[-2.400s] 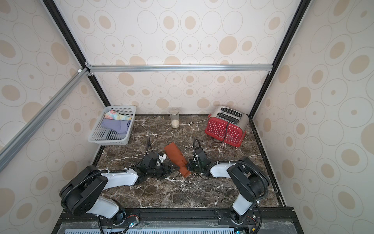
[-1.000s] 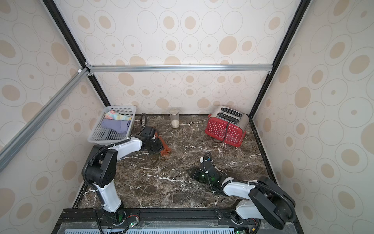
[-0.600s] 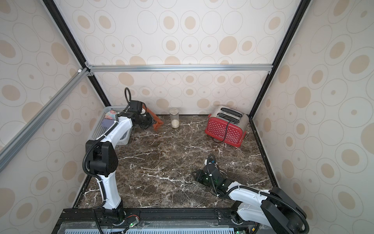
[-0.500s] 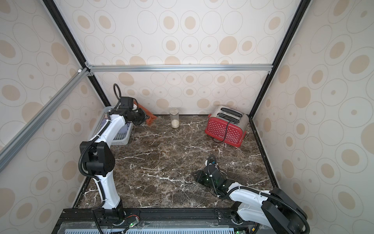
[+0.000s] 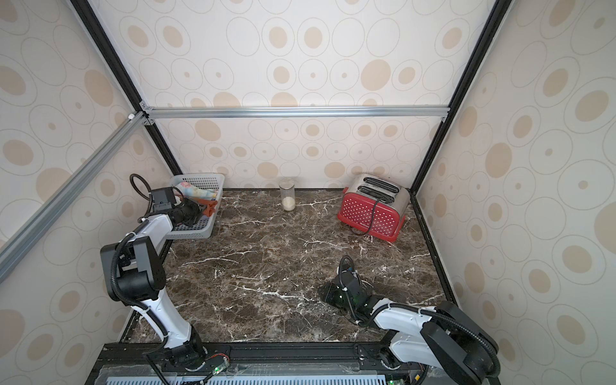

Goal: Roll up the skirts
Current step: Place the skirt in the basket.

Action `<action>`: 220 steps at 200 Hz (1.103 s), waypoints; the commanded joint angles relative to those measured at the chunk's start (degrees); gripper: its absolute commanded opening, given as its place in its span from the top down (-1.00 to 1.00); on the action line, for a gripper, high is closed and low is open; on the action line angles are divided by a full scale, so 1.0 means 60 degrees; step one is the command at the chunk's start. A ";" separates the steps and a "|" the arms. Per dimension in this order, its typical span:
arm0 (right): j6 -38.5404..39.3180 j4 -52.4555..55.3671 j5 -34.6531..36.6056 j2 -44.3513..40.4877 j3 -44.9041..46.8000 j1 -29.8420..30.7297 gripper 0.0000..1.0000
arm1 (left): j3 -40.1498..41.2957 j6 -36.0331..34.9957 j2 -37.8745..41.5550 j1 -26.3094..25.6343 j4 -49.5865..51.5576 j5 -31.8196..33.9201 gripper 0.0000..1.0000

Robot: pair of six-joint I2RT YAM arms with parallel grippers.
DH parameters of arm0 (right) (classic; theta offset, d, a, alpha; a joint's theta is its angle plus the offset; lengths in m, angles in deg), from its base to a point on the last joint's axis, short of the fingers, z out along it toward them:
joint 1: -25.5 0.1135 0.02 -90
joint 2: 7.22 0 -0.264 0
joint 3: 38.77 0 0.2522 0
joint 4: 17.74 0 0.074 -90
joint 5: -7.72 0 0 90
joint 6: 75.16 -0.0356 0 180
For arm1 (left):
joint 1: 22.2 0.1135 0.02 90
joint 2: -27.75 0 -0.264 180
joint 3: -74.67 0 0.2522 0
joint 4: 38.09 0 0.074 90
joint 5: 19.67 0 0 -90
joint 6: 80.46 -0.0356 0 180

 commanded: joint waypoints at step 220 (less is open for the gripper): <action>0.3017 0.4448 0.1091 -0.2006 -0.2844 -0.2400 0.16 | 0.0780 0.0005 -0.0733 0.0971 -0.0879 -0.1145 -0.18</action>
